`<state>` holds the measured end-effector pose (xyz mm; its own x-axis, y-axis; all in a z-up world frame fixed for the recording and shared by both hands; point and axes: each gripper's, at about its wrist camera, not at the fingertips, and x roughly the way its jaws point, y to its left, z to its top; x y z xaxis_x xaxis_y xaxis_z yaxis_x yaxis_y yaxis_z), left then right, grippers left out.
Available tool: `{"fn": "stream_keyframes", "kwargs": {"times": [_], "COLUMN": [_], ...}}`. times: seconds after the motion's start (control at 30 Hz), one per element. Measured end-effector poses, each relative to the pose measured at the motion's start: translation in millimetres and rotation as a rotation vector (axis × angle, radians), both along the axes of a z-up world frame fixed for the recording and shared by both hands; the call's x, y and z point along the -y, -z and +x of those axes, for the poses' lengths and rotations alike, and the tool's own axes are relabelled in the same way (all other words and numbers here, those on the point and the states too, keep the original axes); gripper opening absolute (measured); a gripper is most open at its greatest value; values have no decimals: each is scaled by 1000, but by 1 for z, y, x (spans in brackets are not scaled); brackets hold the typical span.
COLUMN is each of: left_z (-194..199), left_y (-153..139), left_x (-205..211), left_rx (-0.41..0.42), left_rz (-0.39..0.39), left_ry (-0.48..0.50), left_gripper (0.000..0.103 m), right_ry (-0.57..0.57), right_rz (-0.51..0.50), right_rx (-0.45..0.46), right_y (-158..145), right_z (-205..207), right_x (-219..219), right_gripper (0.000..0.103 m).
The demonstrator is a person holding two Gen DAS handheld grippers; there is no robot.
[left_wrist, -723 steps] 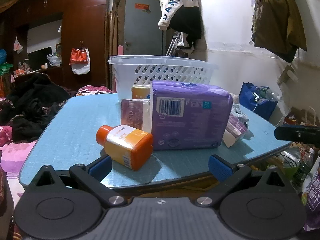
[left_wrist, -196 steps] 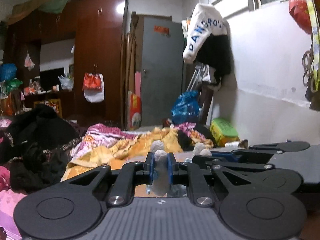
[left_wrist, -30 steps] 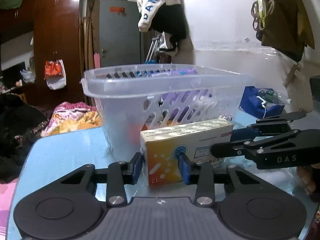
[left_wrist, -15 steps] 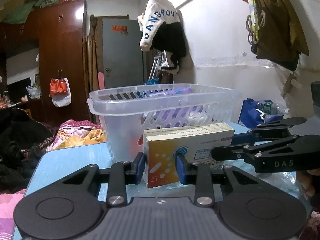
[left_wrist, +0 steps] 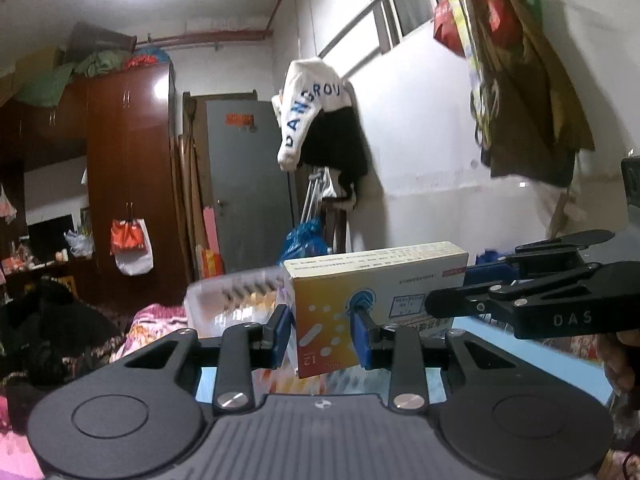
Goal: Organize objects
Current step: 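Lift both boxes over the basket and release them inside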
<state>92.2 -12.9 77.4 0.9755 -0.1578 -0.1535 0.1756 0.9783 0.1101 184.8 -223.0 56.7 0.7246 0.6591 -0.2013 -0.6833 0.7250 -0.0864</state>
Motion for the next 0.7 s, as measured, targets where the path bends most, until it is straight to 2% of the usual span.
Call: {"fn": "stream_keyframes", "kwargs": {"times": [0.23,0.33,0.53,0.7], "left_z": [36,60,110,124], "left_y": [-54,-64,-58,-45], "left_x": [14,19,17,7], "left_rx": [34,1,-116,-170], "left_rz": [20,29,24,7], "left_ry": [7,3,-23,-39], "left_gripper": [37,37,37,37], "right_ry": [27,49,74,68], "right_rz": [1,-10,-59,-64], "right_rx": [37,19,-100,-159], "right_y": [-49,-55,-42,-26], "right_z": [36,56,103,114], "right_x": [-1,-5,-17,-20], "right_gripper": [36,36,36,36]}}
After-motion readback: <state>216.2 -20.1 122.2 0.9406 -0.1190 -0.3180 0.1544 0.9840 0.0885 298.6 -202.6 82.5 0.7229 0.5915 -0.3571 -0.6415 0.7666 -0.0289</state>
